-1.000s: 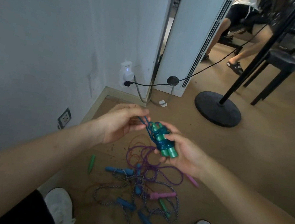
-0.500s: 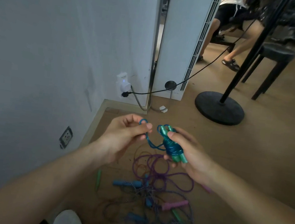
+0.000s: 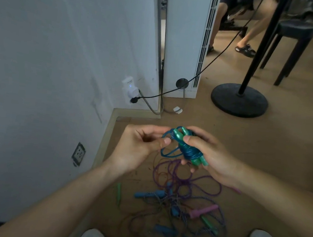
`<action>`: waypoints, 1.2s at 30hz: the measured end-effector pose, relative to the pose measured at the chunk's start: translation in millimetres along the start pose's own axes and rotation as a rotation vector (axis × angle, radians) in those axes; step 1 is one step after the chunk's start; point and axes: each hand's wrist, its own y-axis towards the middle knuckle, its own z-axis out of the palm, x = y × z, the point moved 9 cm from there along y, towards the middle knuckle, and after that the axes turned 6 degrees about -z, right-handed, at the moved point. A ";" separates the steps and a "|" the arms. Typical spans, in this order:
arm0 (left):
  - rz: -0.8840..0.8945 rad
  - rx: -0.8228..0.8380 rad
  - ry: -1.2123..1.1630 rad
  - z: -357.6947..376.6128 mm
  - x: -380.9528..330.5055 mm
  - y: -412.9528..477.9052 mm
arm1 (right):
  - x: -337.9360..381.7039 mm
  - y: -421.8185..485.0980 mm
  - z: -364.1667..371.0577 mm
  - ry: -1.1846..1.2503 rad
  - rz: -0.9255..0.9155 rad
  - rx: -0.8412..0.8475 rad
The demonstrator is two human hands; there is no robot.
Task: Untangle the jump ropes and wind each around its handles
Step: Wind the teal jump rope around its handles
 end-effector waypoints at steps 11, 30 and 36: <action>0.081 -0.029 -0.052 1.6 -8.3 -5.1 | -3.1 -4.3 8.6 0.033 0.063 0.080; 0.012 -0.125 -0.220 -3.7 -2.7 -3.0 | 5.5 -2.0 3.7 -0.079 -0.047 -0.025; 0.019 -0.146 -0.182 -9.7 -2.8 -1.9 | 10.3 -2.4 1.0 -0.132 -0.098 -0.055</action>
